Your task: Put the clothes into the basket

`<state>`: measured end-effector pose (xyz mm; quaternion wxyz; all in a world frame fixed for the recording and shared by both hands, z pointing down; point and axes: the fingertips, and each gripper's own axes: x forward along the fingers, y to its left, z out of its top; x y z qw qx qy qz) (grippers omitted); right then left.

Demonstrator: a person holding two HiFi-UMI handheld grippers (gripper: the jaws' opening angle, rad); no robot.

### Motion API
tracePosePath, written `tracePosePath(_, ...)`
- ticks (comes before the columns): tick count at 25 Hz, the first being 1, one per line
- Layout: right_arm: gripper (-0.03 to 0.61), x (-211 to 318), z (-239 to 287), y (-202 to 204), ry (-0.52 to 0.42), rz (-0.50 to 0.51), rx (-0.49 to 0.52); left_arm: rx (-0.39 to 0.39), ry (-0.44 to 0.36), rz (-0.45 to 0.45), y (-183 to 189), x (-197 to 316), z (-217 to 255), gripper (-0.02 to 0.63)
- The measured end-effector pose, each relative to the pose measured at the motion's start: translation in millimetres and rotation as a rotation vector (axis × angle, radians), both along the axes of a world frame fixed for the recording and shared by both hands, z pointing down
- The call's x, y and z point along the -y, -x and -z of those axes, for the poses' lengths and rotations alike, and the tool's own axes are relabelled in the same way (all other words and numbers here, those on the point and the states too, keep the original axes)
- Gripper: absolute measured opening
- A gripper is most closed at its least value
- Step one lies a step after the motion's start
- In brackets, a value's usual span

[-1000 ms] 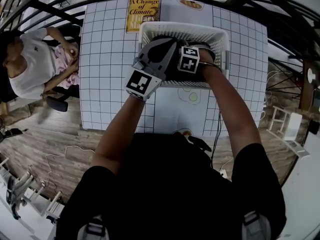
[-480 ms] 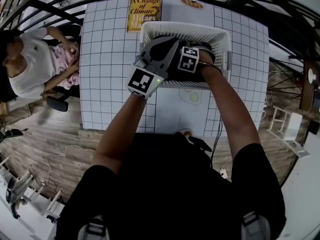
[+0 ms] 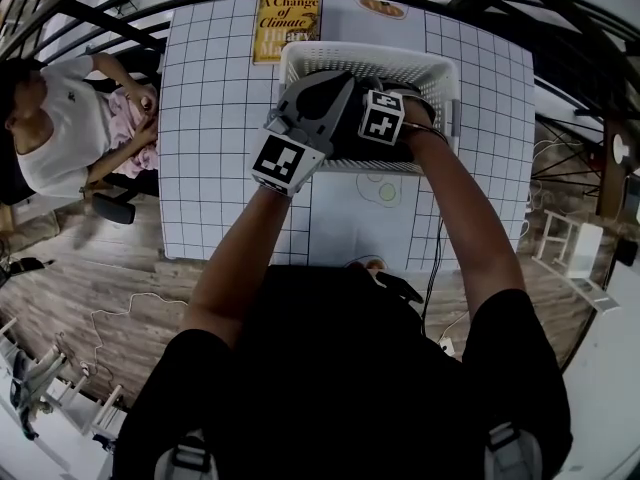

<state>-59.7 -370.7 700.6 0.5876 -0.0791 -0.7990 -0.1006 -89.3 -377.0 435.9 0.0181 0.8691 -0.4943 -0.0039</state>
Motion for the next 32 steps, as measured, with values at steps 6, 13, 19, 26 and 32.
tracePosePath(6,0.422,-1,50,-4,-0.043,0.005,0.037,0.003,-0.024,-0.009,-6,-5,13,0.003)
tracePosePath(13,0.42,-12,124,-9,-0.085,-0.049,0.164,0.005,-0.042,0.002,-6,-23,36,0.003)
tracePosePath(19,0.419,-46,199,-11,-0.086,-0.121,0.345,0.002,-0.033,0.007,-4,-50,57,0.003)
tracePosePath(26,0.414,-90,291,-10,-0.082,-0.206,0.639,-0.018,-0.034,0.017,-3,-87,78,0.003)
tracePosePath(32,0.394,-122,330,-16,-0.085,-0.275,0.847,-0.026,-0.015,0.011,-5,-123,83,0.003)
